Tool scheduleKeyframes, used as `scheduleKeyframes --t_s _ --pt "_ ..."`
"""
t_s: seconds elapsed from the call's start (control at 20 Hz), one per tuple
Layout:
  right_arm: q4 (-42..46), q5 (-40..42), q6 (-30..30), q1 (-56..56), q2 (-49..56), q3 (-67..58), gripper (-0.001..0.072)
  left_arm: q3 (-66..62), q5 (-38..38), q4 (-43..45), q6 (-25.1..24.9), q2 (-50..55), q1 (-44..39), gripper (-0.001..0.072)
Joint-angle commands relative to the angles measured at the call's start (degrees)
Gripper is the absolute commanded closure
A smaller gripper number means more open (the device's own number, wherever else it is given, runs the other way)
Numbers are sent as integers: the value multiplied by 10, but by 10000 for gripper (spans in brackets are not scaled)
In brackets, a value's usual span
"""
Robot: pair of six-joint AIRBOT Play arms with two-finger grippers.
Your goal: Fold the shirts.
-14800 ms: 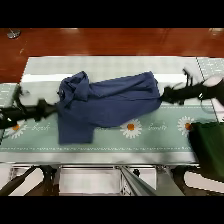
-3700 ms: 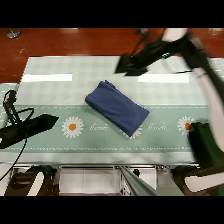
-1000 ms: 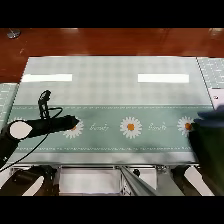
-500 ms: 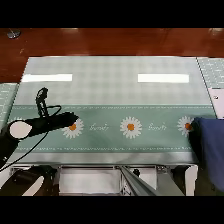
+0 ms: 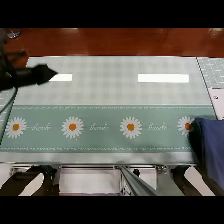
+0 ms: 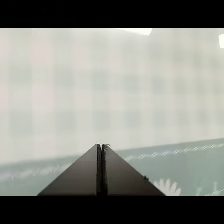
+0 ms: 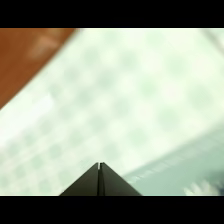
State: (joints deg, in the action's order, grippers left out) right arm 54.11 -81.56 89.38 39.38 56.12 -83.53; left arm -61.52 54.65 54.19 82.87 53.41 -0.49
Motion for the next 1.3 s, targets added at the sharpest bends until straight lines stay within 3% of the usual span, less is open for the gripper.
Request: scheduleKeyframes --t_s 0.0,0.15,0.25,0.35,0.55,1.25 --pt "122 87 -42 -280 55 -25 688 -150 55 40 -8 56 -39 682" --pt "287 126 31 -463 98 81 689 -106 89 152 40 70 -108 682" --pt "347 166 88 -496 129 170 688 -35 78 216 67 75 -123 682" --pt "382 150 121 -488 162 207 688 6 83 273 92 86 -112 682" --pt "424 141 113 -478 175 207 688 10 97 283 97 91 -96 681" --pt "424 141 113 -478 175 207 688 10 93 281 98 94 -99 680"
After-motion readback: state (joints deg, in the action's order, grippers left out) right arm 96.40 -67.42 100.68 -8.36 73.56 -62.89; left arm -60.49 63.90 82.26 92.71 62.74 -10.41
